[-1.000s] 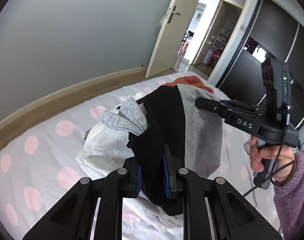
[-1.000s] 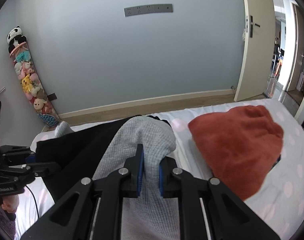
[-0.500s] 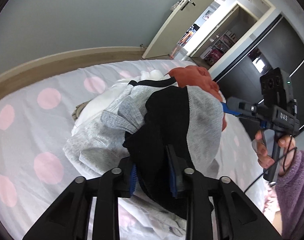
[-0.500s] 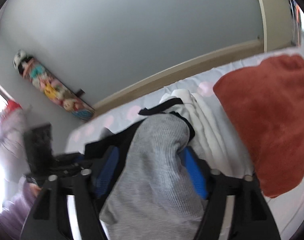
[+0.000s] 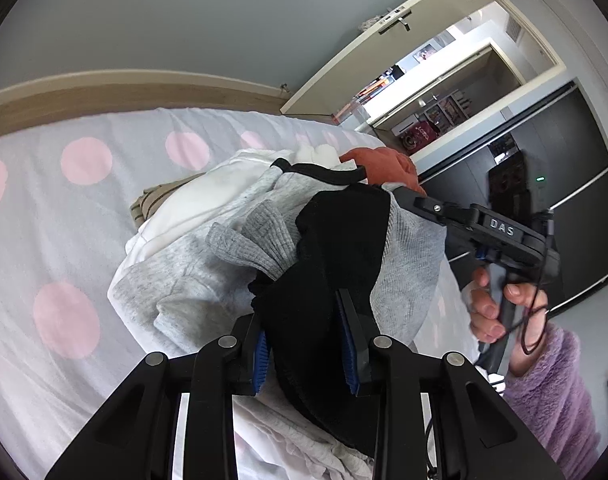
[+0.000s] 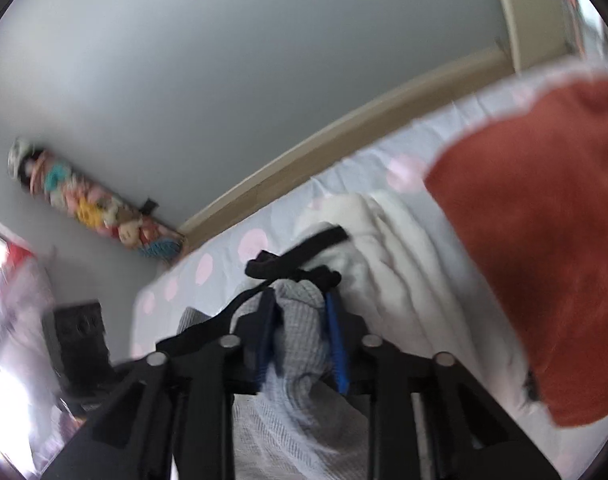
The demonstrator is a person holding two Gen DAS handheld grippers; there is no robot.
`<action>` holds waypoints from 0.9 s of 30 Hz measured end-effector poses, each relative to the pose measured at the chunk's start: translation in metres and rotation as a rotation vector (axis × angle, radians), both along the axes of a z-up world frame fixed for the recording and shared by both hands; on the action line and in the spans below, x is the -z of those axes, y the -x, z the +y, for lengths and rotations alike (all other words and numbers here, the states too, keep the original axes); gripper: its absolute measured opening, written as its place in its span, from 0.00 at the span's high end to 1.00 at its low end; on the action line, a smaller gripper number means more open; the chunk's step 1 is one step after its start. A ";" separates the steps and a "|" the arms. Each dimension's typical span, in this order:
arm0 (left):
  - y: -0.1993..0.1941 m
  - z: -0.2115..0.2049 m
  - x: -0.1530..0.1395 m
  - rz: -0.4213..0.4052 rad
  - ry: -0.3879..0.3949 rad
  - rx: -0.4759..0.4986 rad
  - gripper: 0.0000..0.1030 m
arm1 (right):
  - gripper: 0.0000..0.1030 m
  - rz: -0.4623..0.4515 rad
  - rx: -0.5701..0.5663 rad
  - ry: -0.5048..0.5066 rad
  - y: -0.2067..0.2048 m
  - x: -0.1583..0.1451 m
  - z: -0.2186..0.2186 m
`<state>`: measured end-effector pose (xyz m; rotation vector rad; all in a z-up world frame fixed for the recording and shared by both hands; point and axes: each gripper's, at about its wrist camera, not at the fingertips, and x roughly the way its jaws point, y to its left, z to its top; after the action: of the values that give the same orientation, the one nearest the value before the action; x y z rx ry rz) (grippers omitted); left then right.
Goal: Fold clothes
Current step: 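Carry the folded shirt with both tools to the pile of folded clothes, then lower the shirt onto the folded clothes pile with both tools and release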
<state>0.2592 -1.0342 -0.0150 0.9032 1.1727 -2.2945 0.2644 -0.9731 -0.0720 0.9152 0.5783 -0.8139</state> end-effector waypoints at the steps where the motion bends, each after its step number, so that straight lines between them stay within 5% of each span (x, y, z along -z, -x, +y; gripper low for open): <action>1: 0.000 0.003 -0.002 -0.007 0.024 0.011 0.78 | 0.87 0.039 -0.043 0.044 -0.007 -0.008 0.005; 6: -0.012 0.023 -0.010 -0.020 0.142 0.011 0.81 | 0.91 0.267 -0.271 0.371 -0.050 -0.060 0.063; 8: -0.017 0.031 -0.015 -0.015 0.201 0.005 0.81 | 0.91 0.445 -0.336 0.542 -0.072 -0.068 0.089; 10: -0.018 0.034 -0.017 -0.022 0.228 0.002 0.81 | 0.91 0.660 -0.339 0.702 -0.092 -0.059 0.103; 12: -0.015 0.032 -0.016 -0.040 0.221 -0.008 0.81 | 0.91 0.790 -0.273 0.731 -0.099 -0.045 0.096; 20: -0.003 0.012 0.000 -0.111 0.150 -0.040 0.77 | 0.85 0.657 -0.026 0.537 -0.066 -0.024 0.061; 27: -0.029 0.009 -0.007 -0.079 0.130 -0.102 0.59 | 0.78 0.368 0.073 0.334 0.009 -0.034 0.067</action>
<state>0.2880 -1.0255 -0.0077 0.8575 1.0012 -2.2041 0.2557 -0.9056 -0.0378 0.4835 0.7041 -1.1181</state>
